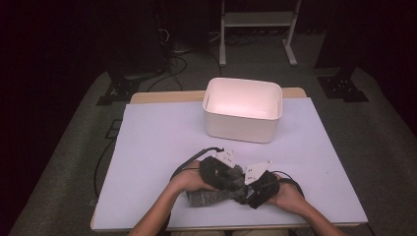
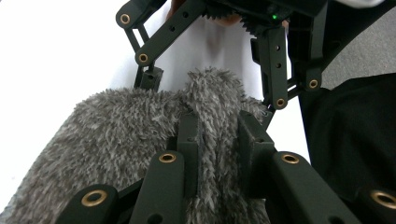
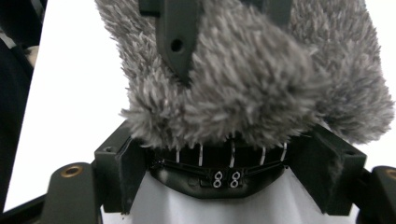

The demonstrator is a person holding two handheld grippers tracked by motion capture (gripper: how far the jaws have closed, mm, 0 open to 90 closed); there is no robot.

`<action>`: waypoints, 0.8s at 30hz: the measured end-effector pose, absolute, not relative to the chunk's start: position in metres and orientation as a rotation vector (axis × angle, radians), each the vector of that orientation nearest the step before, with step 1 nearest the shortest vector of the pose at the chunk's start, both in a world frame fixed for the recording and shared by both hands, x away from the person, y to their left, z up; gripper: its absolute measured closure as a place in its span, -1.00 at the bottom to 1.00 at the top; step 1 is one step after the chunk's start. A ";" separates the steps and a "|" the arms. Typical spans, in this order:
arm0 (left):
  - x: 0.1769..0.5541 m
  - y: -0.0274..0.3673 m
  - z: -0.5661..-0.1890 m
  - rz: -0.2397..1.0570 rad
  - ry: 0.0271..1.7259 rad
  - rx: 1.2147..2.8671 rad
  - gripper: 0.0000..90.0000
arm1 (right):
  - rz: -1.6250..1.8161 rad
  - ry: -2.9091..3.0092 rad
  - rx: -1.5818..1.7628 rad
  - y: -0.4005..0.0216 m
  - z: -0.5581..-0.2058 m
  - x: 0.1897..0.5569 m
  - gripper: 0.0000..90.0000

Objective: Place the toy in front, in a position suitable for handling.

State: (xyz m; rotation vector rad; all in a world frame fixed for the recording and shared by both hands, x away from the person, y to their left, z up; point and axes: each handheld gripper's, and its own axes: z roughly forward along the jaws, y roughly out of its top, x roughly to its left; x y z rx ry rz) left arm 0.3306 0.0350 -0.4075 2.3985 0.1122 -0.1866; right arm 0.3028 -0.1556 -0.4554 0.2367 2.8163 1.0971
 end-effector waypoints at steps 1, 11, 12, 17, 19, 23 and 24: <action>0.330 0.037 -0.407 -0.178 0.106 2.406 0.65 | 1.099 2.816 0.233 -0.156 -0.455 0.303 -0.49; 0.327 0.091 -0.408 -0.114 0.220 2.439 0.64 | 1.142 2.823 0.225 -0.159 -0.459 0.307 -0.49; 0.328 0.098 -0.409 -0.106 0.236 2.435 0.64 | 1.145 2.822 0.227 -0.159 -0.459 0.307 -0.49; 0.331 0.121 -0.409 -0.087 0.303 2.419 0.64 | 1.161 2.830 0.234 -0.160 -0.460 0.309 -0.49; 0.331 0.120 -0.409 -0.093 0.295 2.412 0.64 | 1.159 2.830 0.235 -0.160 -0.460 0.309 -0.49; 0.330 0.101 -0.408 -0.117 0.242 2.402 0.64 | 1.165 2.832 0.239 -0.160 -0.460 0.309 -0.49; 0.329 0.094 -0.407 -0.124 0.218 2.398 0.64 | 1.167 2.832 0.239 -0.160 -0.461 0.309 -0.49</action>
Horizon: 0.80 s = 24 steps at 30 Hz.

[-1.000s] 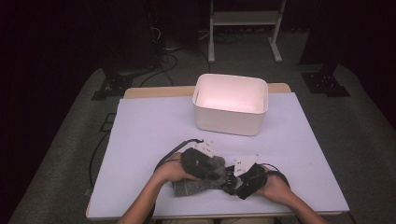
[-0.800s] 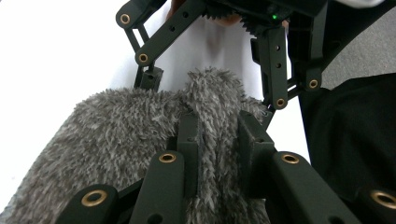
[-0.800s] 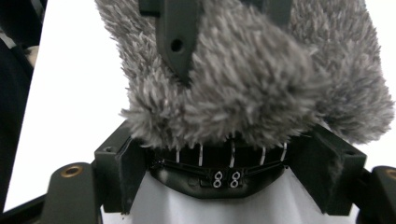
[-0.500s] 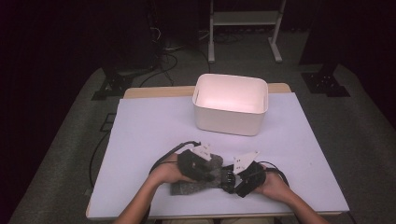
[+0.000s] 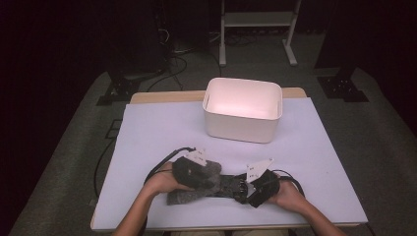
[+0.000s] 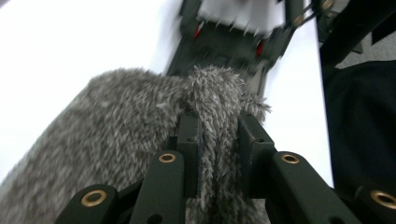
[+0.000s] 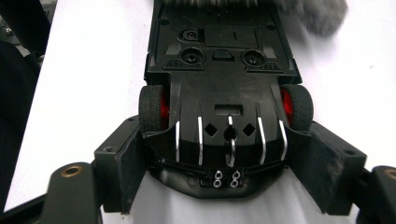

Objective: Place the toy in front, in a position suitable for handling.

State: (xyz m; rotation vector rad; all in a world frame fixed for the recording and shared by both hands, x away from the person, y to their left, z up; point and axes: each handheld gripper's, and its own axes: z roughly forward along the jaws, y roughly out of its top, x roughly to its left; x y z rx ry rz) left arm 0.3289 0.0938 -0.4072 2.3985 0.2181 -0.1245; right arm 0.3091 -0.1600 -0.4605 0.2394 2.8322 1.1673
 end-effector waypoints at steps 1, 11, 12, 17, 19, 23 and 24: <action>0.328 0.086 -0.407 -0.127 0.184 2.397 0.64 | 1.168 2.833 0.242 -0.160 -0.461 0.309 -0.49; 0.322 0.045 -0.405 -0.127 0.055 2.450 0.63 | 1.178 2.823 0.235 -0.161 -0.461 0.308 -0.49; 0.321 0.050 -0.405 -0.122 0.060 2.451 0.63 | 1.178 2.823 0.237 -0.161 -0.461 0.308 -0.49; 0.320 0.086 -0.405 -0.063 0.112 2.484 0.62 | 1.178 2.817 0.230 -0.161 -0.461 0.308 -0.49; 0.322 0.102 -0.404 -0.034 0.164 2.494 0.62 | 1.178 2.819 0.230 -0.161 -0.461 0.308 -0.49; 0.331 0.125 -0.405 0.019 0.270 2.481 0.61 | 1.176 2.822 0.226 -0.161 -0.461 0.308 -0.49; 0.335 0.129 -0.406 0.012 0.287 2.469 0.61 | 1.174 2.822 0.225 -0.161 -0.461 0.308 -0.49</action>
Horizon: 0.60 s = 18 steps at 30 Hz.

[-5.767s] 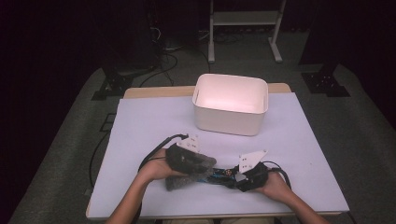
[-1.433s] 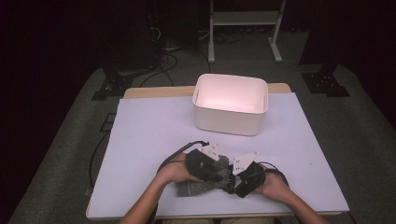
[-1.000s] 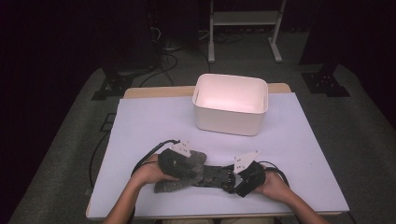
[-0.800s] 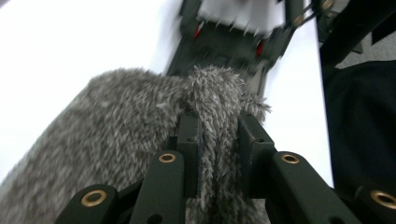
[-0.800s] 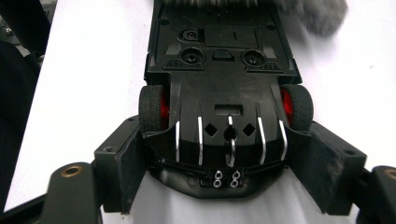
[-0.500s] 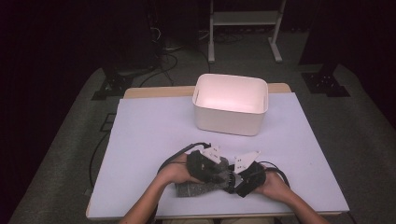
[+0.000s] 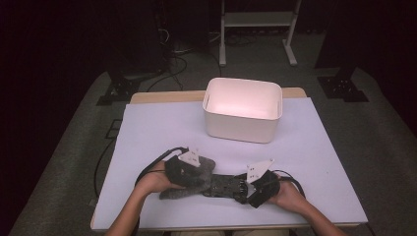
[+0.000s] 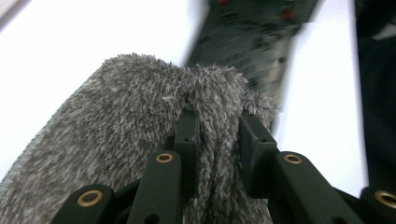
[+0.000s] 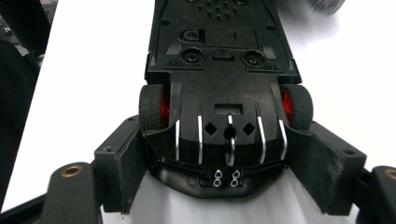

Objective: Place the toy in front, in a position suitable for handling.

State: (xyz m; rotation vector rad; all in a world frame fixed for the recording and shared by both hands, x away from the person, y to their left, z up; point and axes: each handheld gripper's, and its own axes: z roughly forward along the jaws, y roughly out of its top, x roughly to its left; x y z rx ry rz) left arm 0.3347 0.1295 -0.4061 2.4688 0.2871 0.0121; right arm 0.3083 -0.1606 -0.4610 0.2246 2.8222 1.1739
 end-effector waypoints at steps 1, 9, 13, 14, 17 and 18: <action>0.337 0.132 -0.408 0.003 0.314 2.445 0.61 | 1.173 2.823 0.224 -0.160 -0.461 0.308 -0.49; 0.345 0.110 -0.412 -0.069 0.294 2.389 0.61 | 1.156 2.810 0.169 -0.159 -0.460 0.308 -0.49; 0.344 0.094 -0.411 -0.066 0.233 2.410 0.60 | 1.144 2.805 0.166 -0.159 -0.458 0.307 -0.49; 0.344 0.094 -0.410 -0.064 0.228 2.414 0.61 | 1.146 2.806 0.168 -0.159 -0.459 0.307 -0.49; 0.345 0.100 -0.410 -0.050 0.245 2.424 0.62 | 1.145 2.801 0.162 -0.159 -0.459 0.306 -0.49; 0.345 0.104 -0.410 -0.047 0.259 2.419 0.62 | 1.146 2.800 0.162 -0.159 -0.459 0.306 -0.49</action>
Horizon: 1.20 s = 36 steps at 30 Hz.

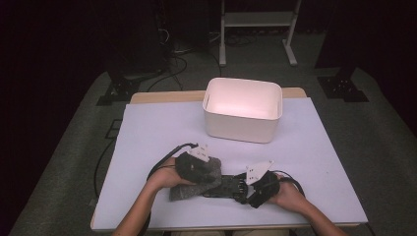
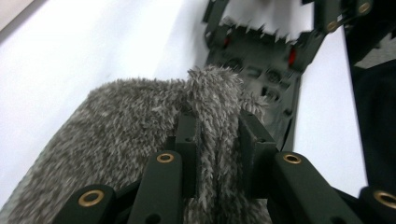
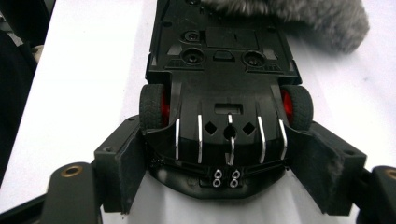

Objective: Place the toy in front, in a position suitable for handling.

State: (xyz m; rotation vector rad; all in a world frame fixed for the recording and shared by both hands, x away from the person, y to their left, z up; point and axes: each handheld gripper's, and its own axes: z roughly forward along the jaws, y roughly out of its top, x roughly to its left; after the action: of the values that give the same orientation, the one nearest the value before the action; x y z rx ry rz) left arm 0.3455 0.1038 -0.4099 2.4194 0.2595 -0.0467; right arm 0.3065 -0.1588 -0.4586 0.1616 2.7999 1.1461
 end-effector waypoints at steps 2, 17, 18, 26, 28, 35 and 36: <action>0.346 0.111 -0.410 -0.034 0.288 2.424 0.62 | 1.150 2.802 0.164 -0.159 -0.459 0.307 -0.49; 0.337 0.151 -0.420 -0.070 0.376 2.360 0.61 | 1.133 2.793 0.155 -0.158 -0.458 0.305 -0.49; 0.337 0.149 -0.419 -0.070 0.374 2.362 0.61 | 1.131 2.795 0.159 -0.158 -0.458 0.305 -0.49; 0.335 0.107 -0.410 -0.085 0.239 2.418 0.60 | 1.133 2.806 0.180 -0.158 -0.458 0.306 -0.49; 0.334 0.105 -0.410 -0.072 0.231 2.436 0.59 | 1.141 2.817 0.207 -0.158 -0.458 0.307 -0.49; 0.331 0.116 -0.418 -0.107 0.264 2.409 0.59 | 1.186 2.823 0.255 -0.164 -0.453 0.308 -0.52; 0.331 0.117 -0.418 -0.108 0.265 2.403 0.59 | 1.188 2.824 0.253 -0.165 -0.453 0.308 -0.53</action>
State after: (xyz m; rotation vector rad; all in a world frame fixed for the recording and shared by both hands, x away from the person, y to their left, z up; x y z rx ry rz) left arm 0.3309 0.1166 -0.4179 2.4033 0.2650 -0.1085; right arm 0.3081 -0.1647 -0.4530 0.2533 2.8237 1.1875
